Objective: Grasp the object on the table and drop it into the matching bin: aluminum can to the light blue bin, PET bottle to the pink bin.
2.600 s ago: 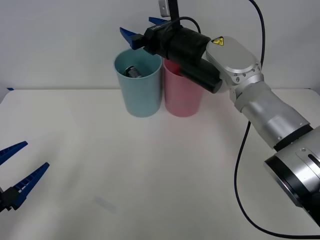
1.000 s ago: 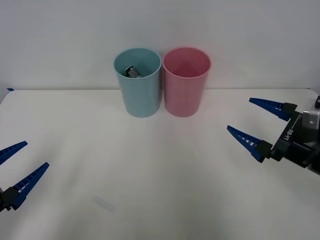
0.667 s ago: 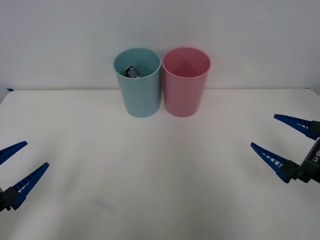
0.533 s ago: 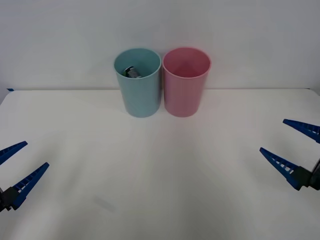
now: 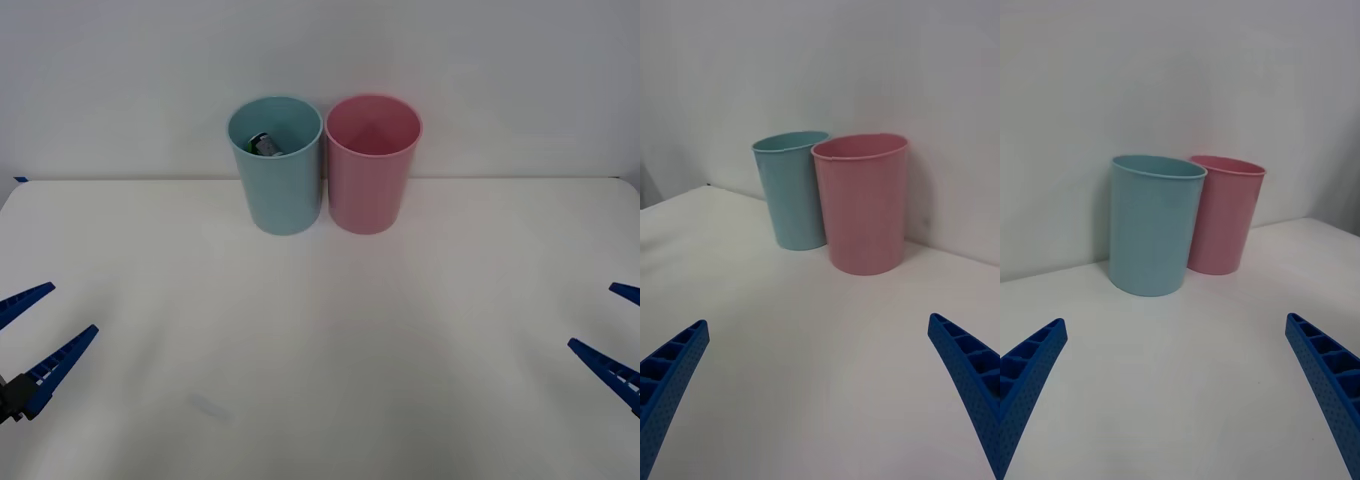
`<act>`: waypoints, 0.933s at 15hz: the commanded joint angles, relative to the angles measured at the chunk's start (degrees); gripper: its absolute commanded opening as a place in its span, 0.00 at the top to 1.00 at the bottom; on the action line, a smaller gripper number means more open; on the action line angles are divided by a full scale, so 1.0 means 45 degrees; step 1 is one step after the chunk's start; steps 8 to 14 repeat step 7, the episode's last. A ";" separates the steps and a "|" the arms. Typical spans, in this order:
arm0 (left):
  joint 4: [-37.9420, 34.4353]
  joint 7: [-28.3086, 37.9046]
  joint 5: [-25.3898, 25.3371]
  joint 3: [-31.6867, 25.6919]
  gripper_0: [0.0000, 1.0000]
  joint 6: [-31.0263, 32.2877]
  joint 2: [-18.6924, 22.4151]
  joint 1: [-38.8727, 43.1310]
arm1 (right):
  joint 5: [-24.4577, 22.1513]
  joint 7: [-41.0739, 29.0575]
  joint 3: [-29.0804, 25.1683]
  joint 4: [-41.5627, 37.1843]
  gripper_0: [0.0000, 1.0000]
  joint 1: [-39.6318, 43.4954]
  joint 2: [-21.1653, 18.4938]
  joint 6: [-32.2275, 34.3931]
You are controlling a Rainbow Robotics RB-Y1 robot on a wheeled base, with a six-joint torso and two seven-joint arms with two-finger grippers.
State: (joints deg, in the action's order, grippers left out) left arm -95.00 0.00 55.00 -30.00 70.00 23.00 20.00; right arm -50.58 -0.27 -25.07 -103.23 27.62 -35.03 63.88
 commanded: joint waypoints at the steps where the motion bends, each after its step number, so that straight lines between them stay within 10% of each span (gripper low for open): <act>1: 0.0000 0.0000 0.0000 0.0000 0.00 0.0000 0.0000 0.0000 | -0.0478 -0.0154 -0.0289 0.0049 0.00 -0.0083 0.0323 0.0297; 14: 0.0000 0.0000 0.0000 0.0000 0.00 0.0000 0.0000 0.0000 | -0.0771 -0.0213 -0.0289 0.0068 0.00 -0.0083 0.0480 0.0336</act>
